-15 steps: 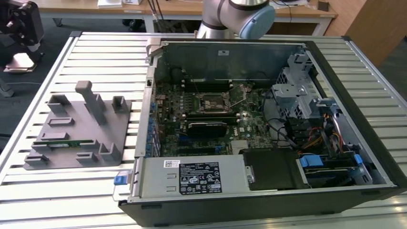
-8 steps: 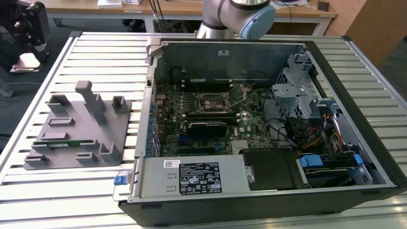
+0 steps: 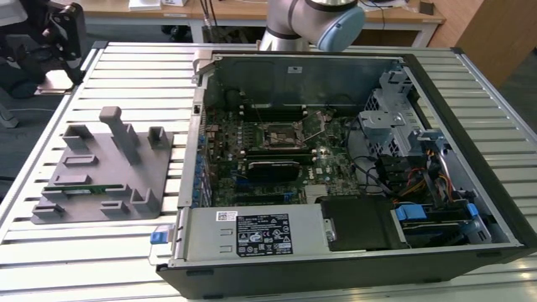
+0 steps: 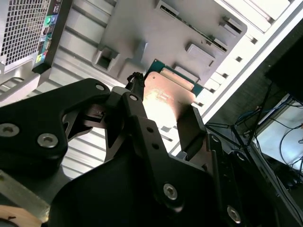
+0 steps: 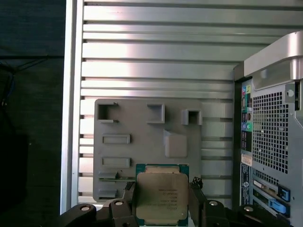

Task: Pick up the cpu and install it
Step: 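Pick up the cpu and move it towards the insertion slot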

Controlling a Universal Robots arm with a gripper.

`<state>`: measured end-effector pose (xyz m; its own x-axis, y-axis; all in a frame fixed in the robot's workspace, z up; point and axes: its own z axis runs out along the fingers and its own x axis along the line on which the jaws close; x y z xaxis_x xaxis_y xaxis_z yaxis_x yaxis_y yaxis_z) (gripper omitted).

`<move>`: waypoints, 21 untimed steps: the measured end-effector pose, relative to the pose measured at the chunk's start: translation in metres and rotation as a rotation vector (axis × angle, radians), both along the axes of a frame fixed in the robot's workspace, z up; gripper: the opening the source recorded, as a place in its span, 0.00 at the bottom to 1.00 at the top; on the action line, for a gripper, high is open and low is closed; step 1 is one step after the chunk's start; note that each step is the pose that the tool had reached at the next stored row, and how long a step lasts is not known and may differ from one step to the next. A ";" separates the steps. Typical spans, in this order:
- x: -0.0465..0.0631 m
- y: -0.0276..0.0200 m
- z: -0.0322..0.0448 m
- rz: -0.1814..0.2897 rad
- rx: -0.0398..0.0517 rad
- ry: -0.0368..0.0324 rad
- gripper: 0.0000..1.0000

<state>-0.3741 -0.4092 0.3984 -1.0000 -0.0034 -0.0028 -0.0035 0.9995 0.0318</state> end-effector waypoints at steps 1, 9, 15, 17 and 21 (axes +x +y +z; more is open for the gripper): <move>0.004 0.0000 0.0000 0.000 0.0000 0.0000 0.53; 0.028 0.0000 -0.0003 0.000 0.0003 -0.0001 0.53; 0.045 0.0000 -0.0004 0.000 0.0003 0.0000 0.53; 0.049 0.0000 -0.0004 0.000 0.0003 -0.0001 0.53; 0.054 0.0000 -0.0005 0.000 0.0003 -0.0001 0.53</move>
